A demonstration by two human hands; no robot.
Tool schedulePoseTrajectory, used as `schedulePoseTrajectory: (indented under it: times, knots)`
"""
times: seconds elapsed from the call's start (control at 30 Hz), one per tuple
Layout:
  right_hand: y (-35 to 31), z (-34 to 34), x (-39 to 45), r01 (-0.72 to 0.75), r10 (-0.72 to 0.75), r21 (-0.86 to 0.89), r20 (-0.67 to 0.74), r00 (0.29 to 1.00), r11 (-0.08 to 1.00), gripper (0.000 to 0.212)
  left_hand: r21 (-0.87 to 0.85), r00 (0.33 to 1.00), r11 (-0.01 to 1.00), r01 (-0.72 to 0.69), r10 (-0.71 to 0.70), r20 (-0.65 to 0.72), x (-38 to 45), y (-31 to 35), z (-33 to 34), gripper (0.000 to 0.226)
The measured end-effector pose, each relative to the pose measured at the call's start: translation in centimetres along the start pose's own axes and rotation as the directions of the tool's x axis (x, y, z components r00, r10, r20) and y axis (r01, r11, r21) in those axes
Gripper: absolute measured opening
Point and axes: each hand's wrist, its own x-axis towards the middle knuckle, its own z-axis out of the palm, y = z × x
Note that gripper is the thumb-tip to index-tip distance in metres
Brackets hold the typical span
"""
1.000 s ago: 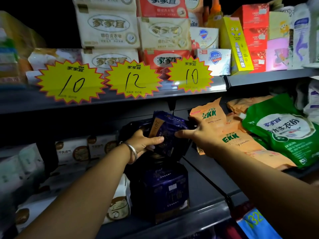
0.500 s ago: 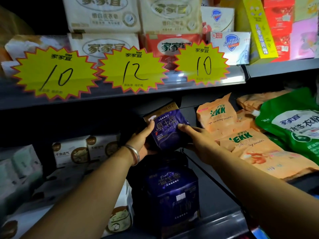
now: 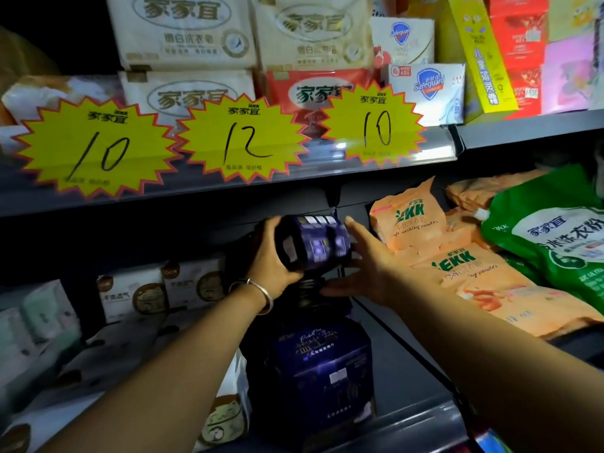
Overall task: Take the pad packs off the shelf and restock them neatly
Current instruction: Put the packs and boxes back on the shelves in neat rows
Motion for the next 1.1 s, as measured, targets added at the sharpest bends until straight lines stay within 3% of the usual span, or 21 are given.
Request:
schedulePoseTrajectory:
  times: [0.1,0.23,0.33,0.4,0.43,0.5,0.53,0.6,0.63,0.7,0.8,0.87,0.93,1.03,1.1]
  knots:
    - [-0.2,0.2,-0.4,-0.047,0.05,0.093,-0.03,0.998,0.995,0.041,0.245,0.98,0.95,-0.195,0.179,0.085,-0.2,-1.1,0.0,0.084]
    - [0.7,1.0,1.0,-0.105,0.117,0.167,-0.066,0.991,0.98,0.049,0.255,0.947,0.92,-0.298,0.253,0.196,-0.3,-0.4,-0.2,0.095]
    - [1.4,1.3,2.4,0.023,0.003,0.171,-0.153,0.988,0.985,0.074,0.231,0.981,0.967,-0.104,0.062,0.184,-0.7,0.0,-0.3,0.105]
    - [1.8,1.1,2.8,0.109,-0.074,0.17,-0.198,0.977,0.979,0.096,0.112,0.986,0.984,0.141,-0.149,0.068,-0.6,-0.2,-0.2,0.098]
    - [2.0,1.0,2.9,0.141,-0.102,0.176,-0.213,0.972,0.974,0.101,-0.012,0.959,0.959,0.284,-0.284,0.011,-0.4,-0.4,-0.2,0.086]
    - [2.4,0.8,3.1,0.184,-0.142,0.192,-0.217,0.966,0.964,0.104,-0.304,0.862,0.817,0.489,-0.507,0.023,0.0,-0.2,-0.3,0.052]
    - [2.6,0.9,2.9,0.201,-0.159,0.202,-0.209,0.965,0.958,0.102,-0.376,0.811,0.73,0.571,-0.574,0.116,0.1,0.1,-0.3,0.051]
    - [3.1,1.1,2.6,0.221,-0.181,0.226,-0.187,0.965,0.949,0.089,-0.418,0.741,0.615,0.669,-0.598,0.305,0.1,1.0,-0.1,0.087]
    - [3.3,1.1,2.5,0.222,-0.181,0.258,-0.174,0.968,0.94,0.077,-0.431,0.737,0.599,0.674,-0.588,0.335,0.0,1.4,0.1,0.092]
    - [3.6,1.1,2.4,0.202,-0.169,0.302,-0.132,0.977,0.932,0.057,-0.494,0.758,0.585,0.643,-0.576,0.305,0.1,1.8,0.4,0.078]
    - [3.8,0.9,2.3,0.173,-0.164,0.21,-0.058,0.985,0.962,0.048,-0.56,0.746,0.538,0.63,-0.619,0.245,0.3,1.3,0.5,0.078]
    - [3.5,0.7,2.1,0.177,-0.174,0.129,-0.037,0.984,0.976,0.038,-0.574,0.765,0.561,0.597,-0.614,0.195,0.2,0.9,0.4,0.073]
    - [3.0,0.5,2.0,0.195,-0.193,0.051,-0.035,0.981,0.98,0.037,-0.567,0.797,0.613,0.55,-0.587,0.139,0.1,1.0,-0.1,0.063]
    - [2.5,0.5,2.0,0.194,-0.193,0.013,-0.024,0.981,0.981,0.043,-0.55,0.818,0.649,0.526,-0.563,0.118,-0.1,1.3,-0.6,0.083]
    - [2.7,0.6,2.2,0.156,-0.155,0.026,-0.034,0.987,0.987,0.049,-0.597,0.814,0.617,0.513,-0.57,0.11,-0.3,1.2,-0.4,0.063]
